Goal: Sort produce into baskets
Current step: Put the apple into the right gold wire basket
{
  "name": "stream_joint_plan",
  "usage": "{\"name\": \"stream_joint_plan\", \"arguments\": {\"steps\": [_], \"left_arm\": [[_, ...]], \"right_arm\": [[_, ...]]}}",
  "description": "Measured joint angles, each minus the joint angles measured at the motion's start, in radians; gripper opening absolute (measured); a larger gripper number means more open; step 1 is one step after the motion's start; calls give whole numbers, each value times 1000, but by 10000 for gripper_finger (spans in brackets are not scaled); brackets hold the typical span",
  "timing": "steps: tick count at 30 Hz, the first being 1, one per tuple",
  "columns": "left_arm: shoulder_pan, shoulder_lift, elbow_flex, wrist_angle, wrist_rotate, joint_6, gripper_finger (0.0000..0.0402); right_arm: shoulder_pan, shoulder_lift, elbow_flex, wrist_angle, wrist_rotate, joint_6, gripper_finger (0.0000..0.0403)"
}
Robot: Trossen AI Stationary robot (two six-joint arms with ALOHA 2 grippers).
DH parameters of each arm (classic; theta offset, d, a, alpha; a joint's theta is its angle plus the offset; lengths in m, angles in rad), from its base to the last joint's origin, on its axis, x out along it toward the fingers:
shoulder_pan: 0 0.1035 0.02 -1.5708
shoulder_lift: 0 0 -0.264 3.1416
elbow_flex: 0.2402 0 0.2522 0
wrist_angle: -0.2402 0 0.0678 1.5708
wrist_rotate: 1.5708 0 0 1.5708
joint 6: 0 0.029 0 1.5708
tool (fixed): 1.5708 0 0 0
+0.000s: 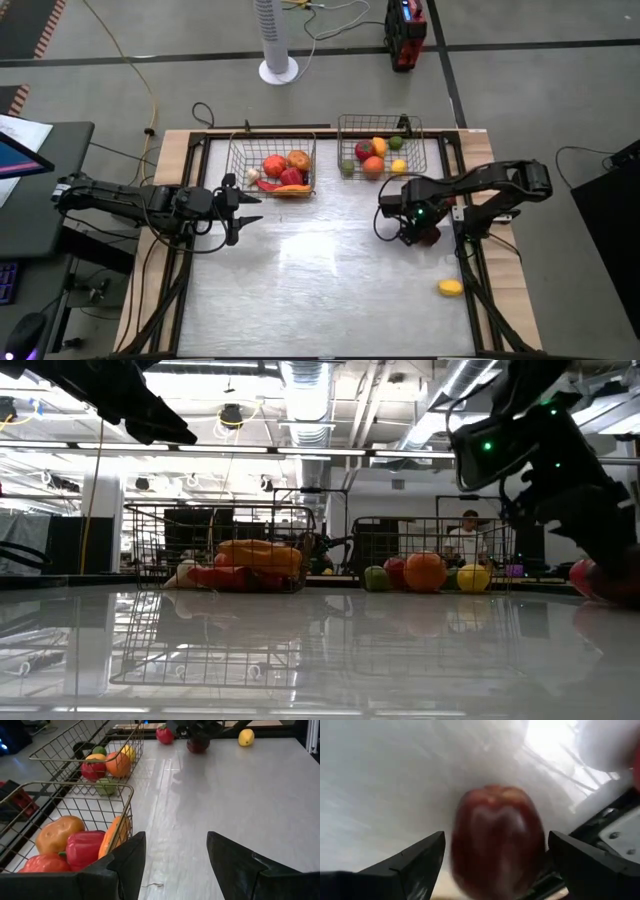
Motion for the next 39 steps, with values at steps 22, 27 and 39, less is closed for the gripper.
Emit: {"name": "stream_joint_plan", "arguments": {"steps": [22,27,39], "left_arm": [[0,0,0,1,-15,0,199],[0,0,0,0,-8,0,199],[0,0,0,-15,-8,0,199]], "right_arm": [[-23,0,482,127,705,-243,286],[-86,0,523,259,864,-416,286],[-288,10,522,165,649,-493,316]]}}
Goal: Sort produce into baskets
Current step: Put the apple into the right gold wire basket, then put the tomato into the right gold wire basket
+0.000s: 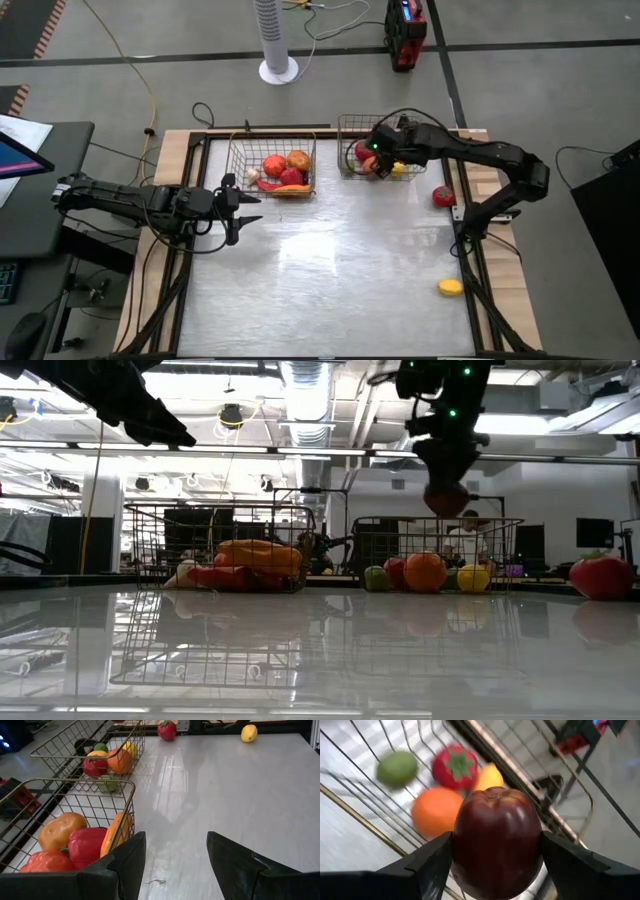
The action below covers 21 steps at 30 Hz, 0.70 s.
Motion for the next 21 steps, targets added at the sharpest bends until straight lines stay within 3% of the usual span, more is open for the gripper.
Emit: {"name": "stream_joint_plan", "arguments": {"steps": [5,11,14,21], "left_arm": [[0,0,0,0,-1,14,199],[0,0,0,0,-1,14,199],[0,0,0,0,-1,13,199],[0,0,0,0,-1,10,199]], "right_arm": [[-2,-2,0,-136,-30,59,348],[13,-2,0,-380,-56,193,354],[30,-2,0,-496,-127,231,352],[46,4,-108,-510,-335,256,352]]}}
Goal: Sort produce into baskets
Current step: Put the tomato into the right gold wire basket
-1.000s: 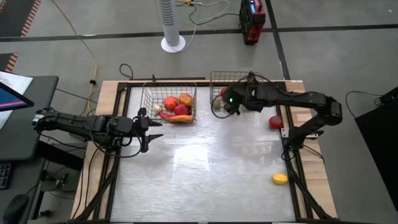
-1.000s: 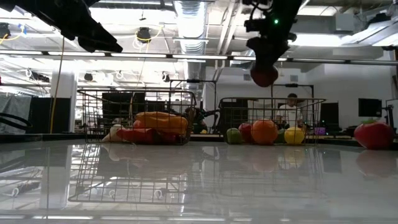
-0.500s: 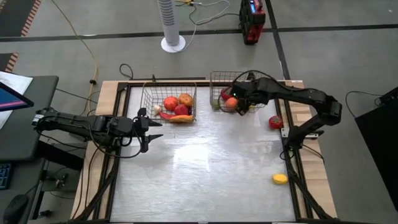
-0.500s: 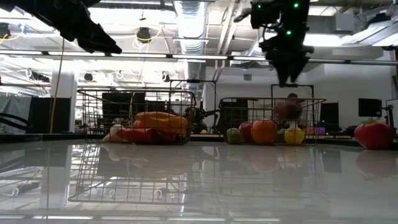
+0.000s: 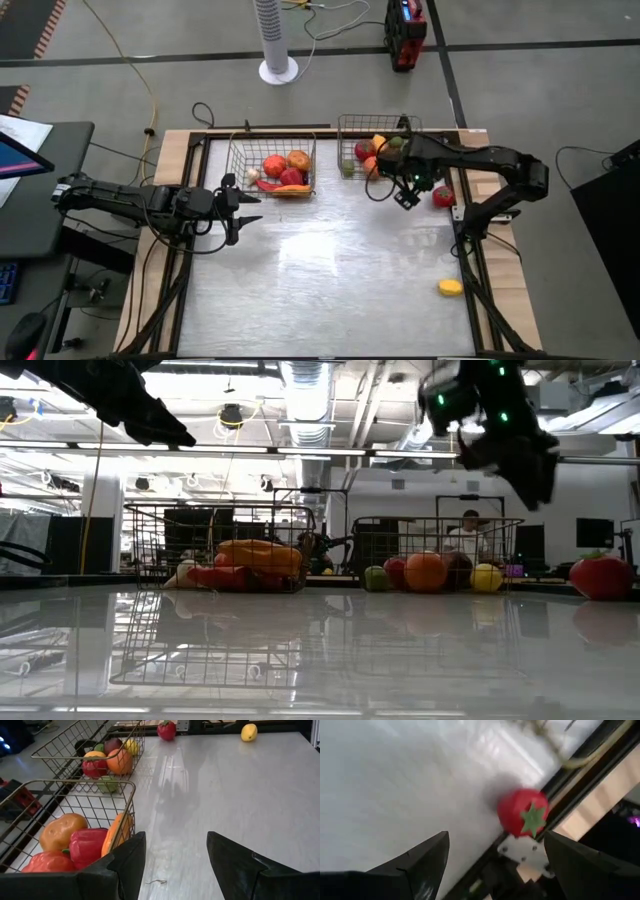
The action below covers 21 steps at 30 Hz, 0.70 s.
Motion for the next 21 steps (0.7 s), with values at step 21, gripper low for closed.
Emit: {"name": "stream_joint_plan", "arguments": {"steps": [21], "left_arm": [[0,0,0,-20,0,0,199]], "right_arm": [[-26,0,-387,205,21,10,354]]}}
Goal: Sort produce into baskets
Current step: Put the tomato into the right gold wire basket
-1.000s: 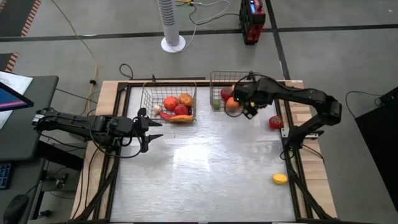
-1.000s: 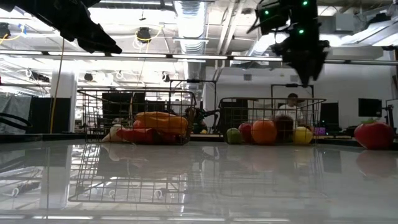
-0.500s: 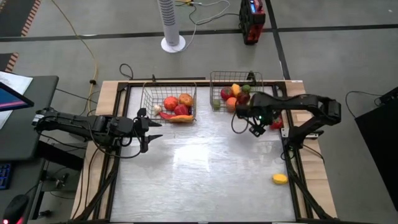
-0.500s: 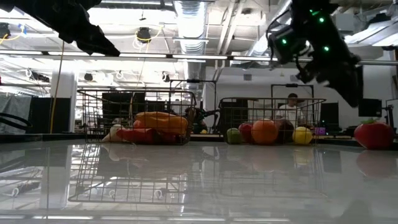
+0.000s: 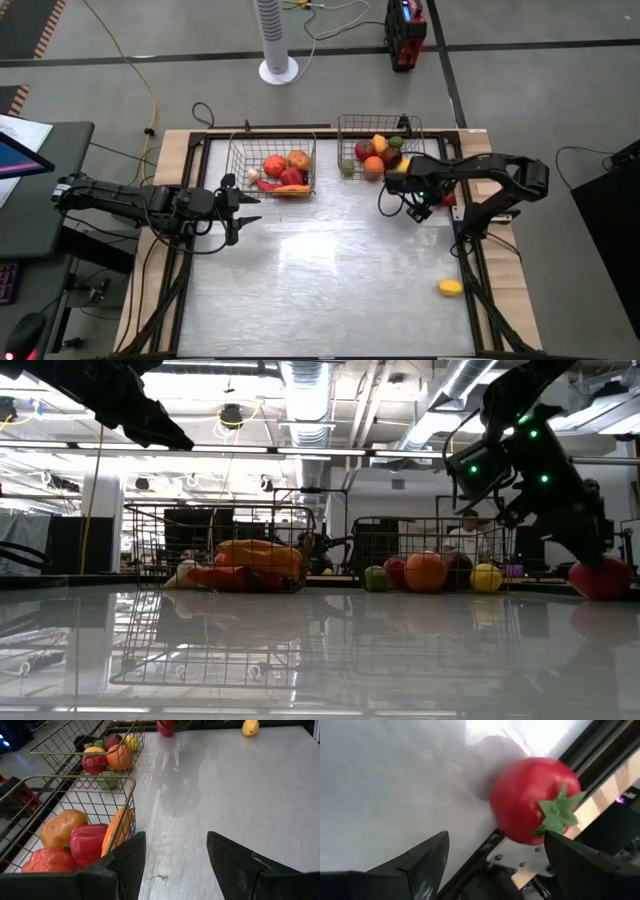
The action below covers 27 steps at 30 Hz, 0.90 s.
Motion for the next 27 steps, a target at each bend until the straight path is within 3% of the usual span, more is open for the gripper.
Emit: {"name": "stream_joint_plan", "arguments": {"steps": [6,19,27], "left_arm": [[0,0,0,3,-1,9,199],[0,0,0,9,-5,3,199],[0,0,0,7,-5,7,199]], "right_arm": [[10,-2,5,-19,75,5,343],[21,-3,24,-40,119,13,303],[-5,-3,6,-42,128,9,253]]}}
